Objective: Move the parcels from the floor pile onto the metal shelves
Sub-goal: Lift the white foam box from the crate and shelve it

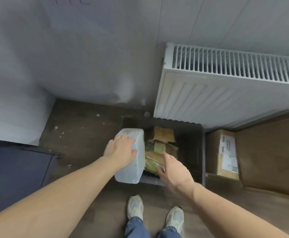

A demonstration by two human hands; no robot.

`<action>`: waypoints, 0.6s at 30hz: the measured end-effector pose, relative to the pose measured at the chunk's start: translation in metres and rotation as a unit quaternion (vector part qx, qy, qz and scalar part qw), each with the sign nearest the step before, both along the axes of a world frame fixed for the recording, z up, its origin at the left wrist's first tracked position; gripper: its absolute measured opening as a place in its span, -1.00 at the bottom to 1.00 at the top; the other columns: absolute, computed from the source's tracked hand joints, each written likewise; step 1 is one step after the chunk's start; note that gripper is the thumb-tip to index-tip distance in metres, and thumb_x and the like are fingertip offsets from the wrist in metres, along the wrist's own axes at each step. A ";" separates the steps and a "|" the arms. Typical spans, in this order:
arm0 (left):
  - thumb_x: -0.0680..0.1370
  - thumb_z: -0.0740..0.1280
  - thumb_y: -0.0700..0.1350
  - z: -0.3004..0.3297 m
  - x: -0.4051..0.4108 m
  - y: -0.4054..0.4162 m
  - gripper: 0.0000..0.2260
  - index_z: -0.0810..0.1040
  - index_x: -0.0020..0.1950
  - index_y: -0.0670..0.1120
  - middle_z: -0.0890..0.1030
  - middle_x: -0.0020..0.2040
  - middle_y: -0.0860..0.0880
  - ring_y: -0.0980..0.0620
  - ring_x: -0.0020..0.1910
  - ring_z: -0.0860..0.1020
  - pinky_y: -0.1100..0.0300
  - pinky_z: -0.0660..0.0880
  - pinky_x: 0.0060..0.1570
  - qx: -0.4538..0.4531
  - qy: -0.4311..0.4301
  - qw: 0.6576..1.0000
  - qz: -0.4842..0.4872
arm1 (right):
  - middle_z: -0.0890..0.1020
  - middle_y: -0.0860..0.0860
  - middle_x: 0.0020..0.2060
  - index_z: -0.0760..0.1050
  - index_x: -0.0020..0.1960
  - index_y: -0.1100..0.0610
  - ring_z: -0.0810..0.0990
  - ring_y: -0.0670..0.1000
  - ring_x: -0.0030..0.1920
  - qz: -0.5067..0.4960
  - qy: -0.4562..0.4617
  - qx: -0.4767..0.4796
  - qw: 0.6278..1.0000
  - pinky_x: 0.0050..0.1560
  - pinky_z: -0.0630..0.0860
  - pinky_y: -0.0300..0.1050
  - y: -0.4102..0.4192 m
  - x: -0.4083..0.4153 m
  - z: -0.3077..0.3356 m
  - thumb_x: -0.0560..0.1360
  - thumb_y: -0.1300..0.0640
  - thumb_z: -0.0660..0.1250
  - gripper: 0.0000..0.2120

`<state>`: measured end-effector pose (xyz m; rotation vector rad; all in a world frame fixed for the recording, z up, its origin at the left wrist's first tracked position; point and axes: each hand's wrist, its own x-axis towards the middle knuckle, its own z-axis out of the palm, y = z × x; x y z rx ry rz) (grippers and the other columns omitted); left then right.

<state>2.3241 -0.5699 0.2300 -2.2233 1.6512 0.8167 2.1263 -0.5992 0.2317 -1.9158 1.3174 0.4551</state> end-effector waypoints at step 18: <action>0.33 0.32 0.47 -0.146 0.007 -0.032 -0.05 0.10 0.56 0.02 0.29 0.32 -0.14 -0.18 0.26 0.34 -0.01 0.40 0.12 0.060 -0.052 0.965 0.250 | 0.34 0.09 0.46 0.07 0.57 0.06 0.39 0.15 0.38 -0.062 -0.036 0.096 0.993 0.30 0.35 0.01 0.006 0.030 -0.146 0.64 -0.14 0.11 -0.41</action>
